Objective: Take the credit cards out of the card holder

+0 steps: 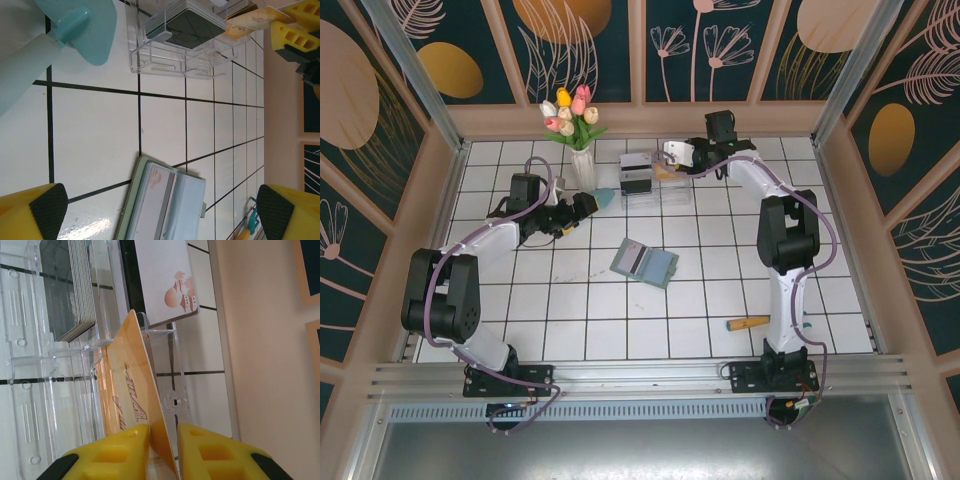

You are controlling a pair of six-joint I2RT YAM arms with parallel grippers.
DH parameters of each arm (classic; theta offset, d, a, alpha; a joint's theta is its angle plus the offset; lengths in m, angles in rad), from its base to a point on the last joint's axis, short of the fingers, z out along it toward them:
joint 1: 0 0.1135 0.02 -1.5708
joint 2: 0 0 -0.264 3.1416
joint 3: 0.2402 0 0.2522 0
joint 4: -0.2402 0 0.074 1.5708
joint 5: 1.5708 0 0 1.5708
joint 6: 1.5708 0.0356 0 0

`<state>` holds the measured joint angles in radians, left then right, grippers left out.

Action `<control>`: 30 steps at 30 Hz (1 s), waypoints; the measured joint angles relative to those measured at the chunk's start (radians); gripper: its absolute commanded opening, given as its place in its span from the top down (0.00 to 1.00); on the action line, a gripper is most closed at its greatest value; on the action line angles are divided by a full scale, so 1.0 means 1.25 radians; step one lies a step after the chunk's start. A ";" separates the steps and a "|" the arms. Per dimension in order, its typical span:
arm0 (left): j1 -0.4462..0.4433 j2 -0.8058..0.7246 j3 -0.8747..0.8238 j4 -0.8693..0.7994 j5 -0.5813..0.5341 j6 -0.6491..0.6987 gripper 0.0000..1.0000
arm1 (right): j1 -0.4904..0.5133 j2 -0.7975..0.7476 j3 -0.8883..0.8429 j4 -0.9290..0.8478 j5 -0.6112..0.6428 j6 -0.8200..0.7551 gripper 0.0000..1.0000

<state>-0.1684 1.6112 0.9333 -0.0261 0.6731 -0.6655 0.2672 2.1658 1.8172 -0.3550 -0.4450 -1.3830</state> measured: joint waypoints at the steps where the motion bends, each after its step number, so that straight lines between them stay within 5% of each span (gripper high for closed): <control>1: 0.000 0.000 0.000 0.000 0.000 0.000 0.02 | 0.000 0.000 -0.001 0.000 0.000 0.000 0.76; 6: 0.000 0.000 0.000 0.000 0.000 0.000 0.02 | 0.000 0.000 -0.001 0.000 0.002 0.000 0.73; 8: 0.000 0.000 0.000 0.000 0.000 0.000 0.01 | 0.000 0.000 -0.001 0.000 0.003 -0.004 0.62; 23: 0.000 0.000 0.000 0.000 -0.001 0.000 0.01 | 0.000 -0.005 -0.007 0.000 -0.022 0.014 0.62; 30: 0.000 -0.034 -0.009 0.000 -0.031 0.003 0.01 | 0.005 -0.136 -0.110 0.015 -0.043 0.172 0.60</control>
<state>-0.1684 1.5688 0.9222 -0.0265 0.6350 -0.6621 0.2733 1.9961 1.6791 -0.3363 -0.4984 -1.1679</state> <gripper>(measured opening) 0.985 0.397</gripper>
